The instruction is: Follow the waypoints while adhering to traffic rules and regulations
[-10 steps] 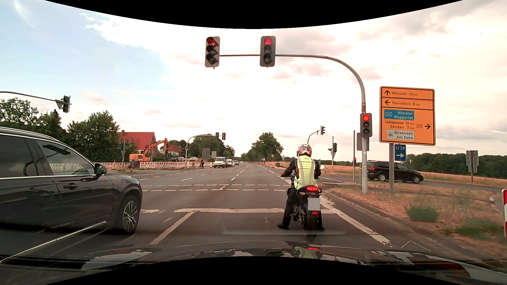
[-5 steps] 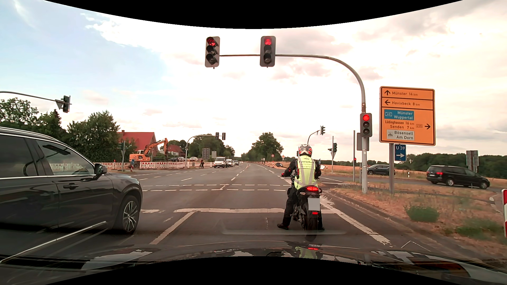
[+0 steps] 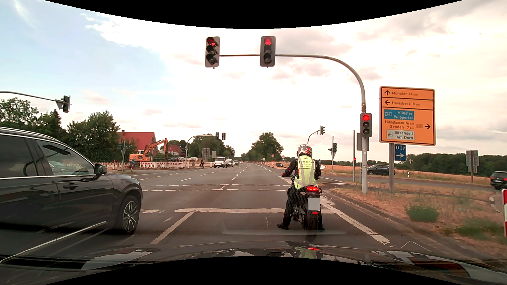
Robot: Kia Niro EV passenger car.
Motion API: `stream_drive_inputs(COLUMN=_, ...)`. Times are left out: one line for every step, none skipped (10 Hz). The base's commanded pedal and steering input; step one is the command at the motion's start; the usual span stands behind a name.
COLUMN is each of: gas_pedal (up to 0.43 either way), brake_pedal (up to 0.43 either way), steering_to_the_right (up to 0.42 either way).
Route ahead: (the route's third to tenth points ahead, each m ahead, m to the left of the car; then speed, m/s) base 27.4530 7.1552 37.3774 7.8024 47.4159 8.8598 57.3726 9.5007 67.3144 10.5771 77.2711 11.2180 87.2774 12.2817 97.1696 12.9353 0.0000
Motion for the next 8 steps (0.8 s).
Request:
stream_drive_inputs(gas_pedal=0.0, brake_pedal=0.0, steering_to_the_right=0.004)
stream_drive_inputs(gas_pedal=0.0, brake_pedal=0.0, steering_to_the_right=0.004)
stream_drive_inputs(gas_pedal=0.0, brake_pedal=0.0, steering_to_the_right=0.005)
stream_drive_inputs(gas_pedal=0.0, brake_pedal=0.0, steering_to_the_right=0.005)
stream_drive_inputs(gas_pedal=0.0, brake_pedal=0.0, steering_to_the_right=0.004)
stream_drive_inputs(gas_pedal=0.0, brake_pedal=0.0, steering_to_the_right=0.005)
stream_drive_inputs(gas_pedal=0.0, brake_pedal=0.0, steering_to_the_right=0.004)
stream_drive_inputs(gas_pedal=0.0, brake_pedal=0.0, steering_to_the_right=0.004)
